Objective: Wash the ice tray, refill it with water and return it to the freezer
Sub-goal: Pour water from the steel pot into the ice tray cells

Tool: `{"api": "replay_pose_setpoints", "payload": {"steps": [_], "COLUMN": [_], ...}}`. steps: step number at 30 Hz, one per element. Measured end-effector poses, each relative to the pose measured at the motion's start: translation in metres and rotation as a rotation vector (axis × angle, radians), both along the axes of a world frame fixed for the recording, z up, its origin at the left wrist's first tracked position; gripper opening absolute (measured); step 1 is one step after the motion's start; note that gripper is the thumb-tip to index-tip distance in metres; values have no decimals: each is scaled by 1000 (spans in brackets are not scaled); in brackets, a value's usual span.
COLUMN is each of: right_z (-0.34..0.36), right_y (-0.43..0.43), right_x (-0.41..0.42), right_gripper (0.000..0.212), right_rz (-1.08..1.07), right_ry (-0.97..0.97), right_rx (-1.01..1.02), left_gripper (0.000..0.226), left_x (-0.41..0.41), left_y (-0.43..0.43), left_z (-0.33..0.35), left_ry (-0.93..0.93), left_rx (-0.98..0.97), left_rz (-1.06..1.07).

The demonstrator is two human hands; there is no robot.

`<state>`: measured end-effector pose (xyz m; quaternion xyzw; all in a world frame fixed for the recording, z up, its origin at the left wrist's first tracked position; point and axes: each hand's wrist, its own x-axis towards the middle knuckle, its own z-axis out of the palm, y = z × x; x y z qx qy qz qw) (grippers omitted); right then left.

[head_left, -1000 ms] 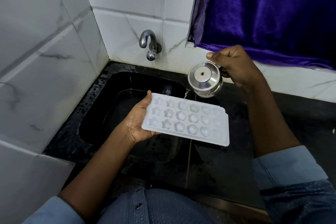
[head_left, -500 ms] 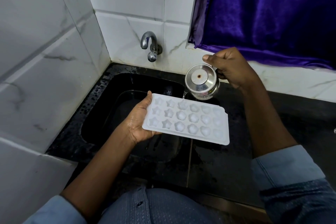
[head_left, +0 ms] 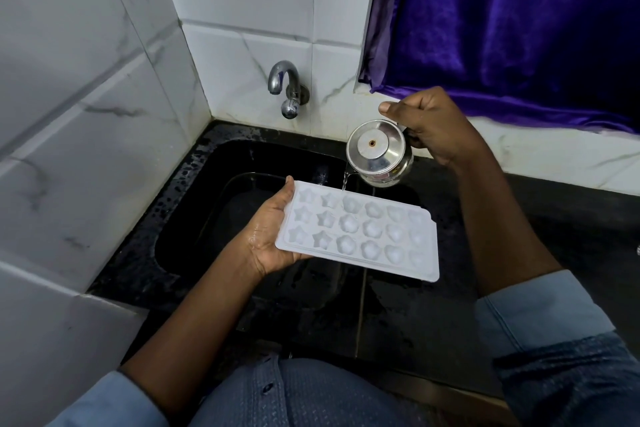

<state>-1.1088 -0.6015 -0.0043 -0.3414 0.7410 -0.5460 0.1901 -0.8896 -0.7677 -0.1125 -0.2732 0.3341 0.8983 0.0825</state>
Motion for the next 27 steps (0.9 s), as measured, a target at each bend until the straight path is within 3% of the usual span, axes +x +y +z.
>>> {"api": "replay_pose_setpoints", "payload": {"steps": [4,27], "right_z": [2,2], "right_y": [-6,-19], "right_x": [3,6], "right_gripper": [55,63], "right_rz": [1,4], "right_ry": [1,24], "right_rx": [12,-25], "left_gripper": [81,84], "left_x": [-2,1], "left_y": [2,1], "left_z": [-1,-3], "left_ry": [3,-10], "left_rx": [8,28], "left_rz": [-15,-4]}}
